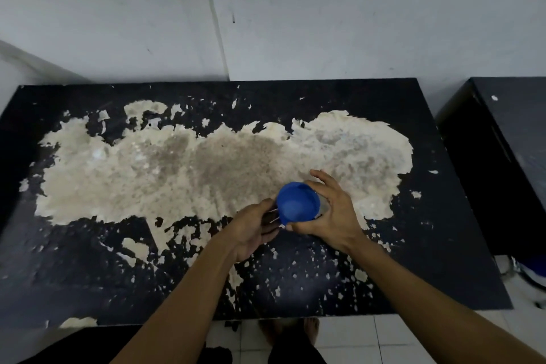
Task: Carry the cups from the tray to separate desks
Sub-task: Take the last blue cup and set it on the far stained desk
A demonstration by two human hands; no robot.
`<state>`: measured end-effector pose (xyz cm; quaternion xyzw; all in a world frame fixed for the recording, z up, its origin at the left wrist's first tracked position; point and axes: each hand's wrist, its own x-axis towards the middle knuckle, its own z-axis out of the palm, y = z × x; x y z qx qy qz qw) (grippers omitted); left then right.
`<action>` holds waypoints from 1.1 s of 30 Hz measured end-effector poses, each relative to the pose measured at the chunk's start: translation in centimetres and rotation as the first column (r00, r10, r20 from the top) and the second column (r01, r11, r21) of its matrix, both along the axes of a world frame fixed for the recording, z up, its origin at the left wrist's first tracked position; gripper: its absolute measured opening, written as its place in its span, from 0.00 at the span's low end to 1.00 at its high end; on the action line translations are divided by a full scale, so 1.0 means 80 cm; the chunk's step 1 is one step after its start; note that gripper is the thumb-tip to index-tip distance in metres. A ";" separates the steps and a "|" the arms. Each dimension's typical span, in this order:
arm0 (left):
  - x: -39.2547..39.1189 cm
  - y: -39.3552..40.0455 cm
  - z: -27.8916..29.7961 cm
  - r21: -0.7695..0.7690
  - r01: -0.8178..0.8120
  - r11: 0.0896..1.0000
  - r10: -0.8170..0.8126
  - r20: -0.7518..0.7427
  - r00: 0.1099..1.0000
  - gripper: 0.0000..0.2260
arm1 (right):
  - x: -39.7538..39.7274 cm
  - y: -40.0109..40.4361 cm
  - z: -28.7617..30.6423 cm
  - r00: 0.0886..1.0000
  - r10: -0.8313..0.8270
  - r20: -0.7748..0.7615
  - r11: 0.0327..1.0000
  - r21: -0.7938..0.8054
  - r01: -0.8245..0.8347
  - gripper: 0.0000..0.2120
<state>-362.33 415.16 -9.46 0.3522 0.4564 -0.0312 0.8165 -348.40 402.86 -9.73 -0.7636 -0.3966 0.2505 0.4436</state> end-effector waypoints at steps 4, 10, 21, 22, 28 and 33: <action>-0.002 -0.003 -0.006 -0.008 -0.025 1.000 0.025 0.000 1.000 0.14 | -0.001 0.003 -0.012 1.000 0.004 0.001 1.000 -0.001 -0.004 0.40; -0.002 -0.002 -0.013 0.016 -0.040 0.999 0.040 -0.009 0.999 0.15 | -0.004 0.008 -0.026 1.000 0.006 -0.020 1.000 0.007 -0.006 0.40; -0.003 0.002 -0.012 0.060 0.000 0.998 0.002 -0.028 1.000 0.15 | -0.005 0.005 -0.032 0.999 -0.017 -0.034 1.000 0.011 0.017 0.39; -0.003 0.002 -0.011 0.071 0.014 0.997 -0.011 -0.032 0.999 0.14 | -0.005 0.004 -0.032 0.999 -0.017 -0.034 1.000 0.000 0.017 0.39; -0.003 0.003 -0.007 0.118 0.063 0.991 -0.055 -0.075 0.996 0.15 | -0.009 0.003 -0.028 1.000 -0.016 -0.012 1.000 -0.023 0.016 0.38; -0.004 0.007 0.007 0.150 0.055 0.987 -0.037 -0.114 0.993 0.16 | -0.009 -0.005 -0.020 1.000 -0.001 0.010 0.995 -0.103 0.003 0.49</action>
